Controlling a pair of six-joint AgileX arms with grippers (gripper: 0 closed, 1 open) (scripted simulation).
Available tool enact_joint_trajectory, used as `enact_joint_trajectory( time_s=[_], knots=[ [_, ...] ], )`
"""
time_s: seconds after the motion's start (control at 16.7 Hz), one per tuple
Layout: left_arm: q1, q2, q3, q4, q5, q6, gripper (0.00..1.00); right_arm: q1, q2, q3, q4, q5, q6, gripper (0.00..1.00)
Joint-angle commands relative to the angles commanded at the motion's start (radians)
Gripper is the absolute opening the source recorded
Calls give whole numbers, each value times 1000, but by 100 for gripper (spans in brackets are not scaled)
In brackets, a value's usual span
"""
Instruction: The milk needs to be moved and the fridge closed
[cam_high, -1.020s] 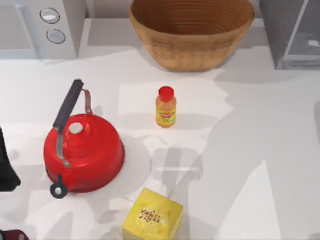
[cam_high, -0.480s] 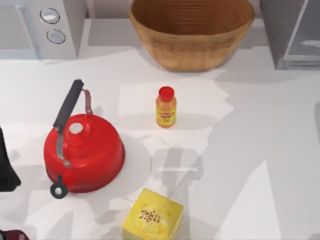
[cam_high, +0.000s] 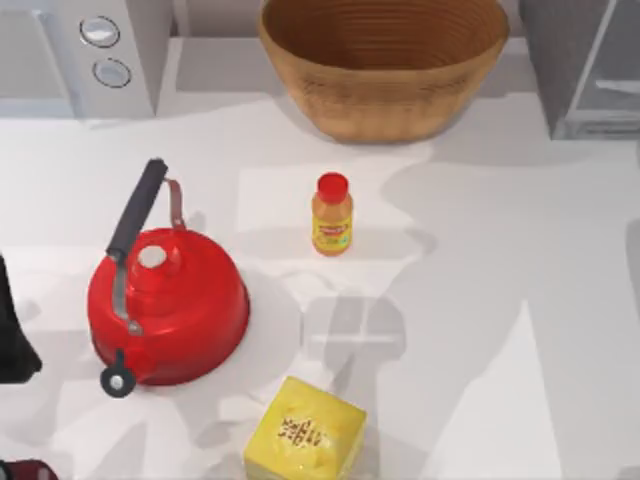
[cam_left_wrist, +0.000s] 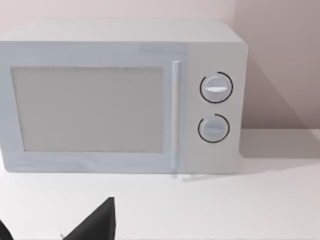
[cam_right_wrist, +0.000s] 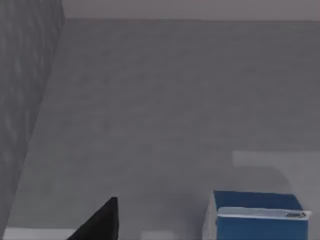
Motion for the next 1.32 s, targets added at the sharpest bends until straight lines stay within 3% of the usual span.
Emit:
enact_joint_trajectory(
  time_s=[0.3, 0.9, 1.32],
  knots=[
    [0, 0, 0, 0, 0, 0, 100, 31, -413, -300, 1, 33, 20, 100],
    [0, 0, 0, 0, 0, 0, 100, 122, -1584, -1113, -8, 129, 38, 100],
    [0, 0, 0, 0, 0, 0, 100, 174, -1992, -1464, 9, 159, 74, 100]
  ],
)
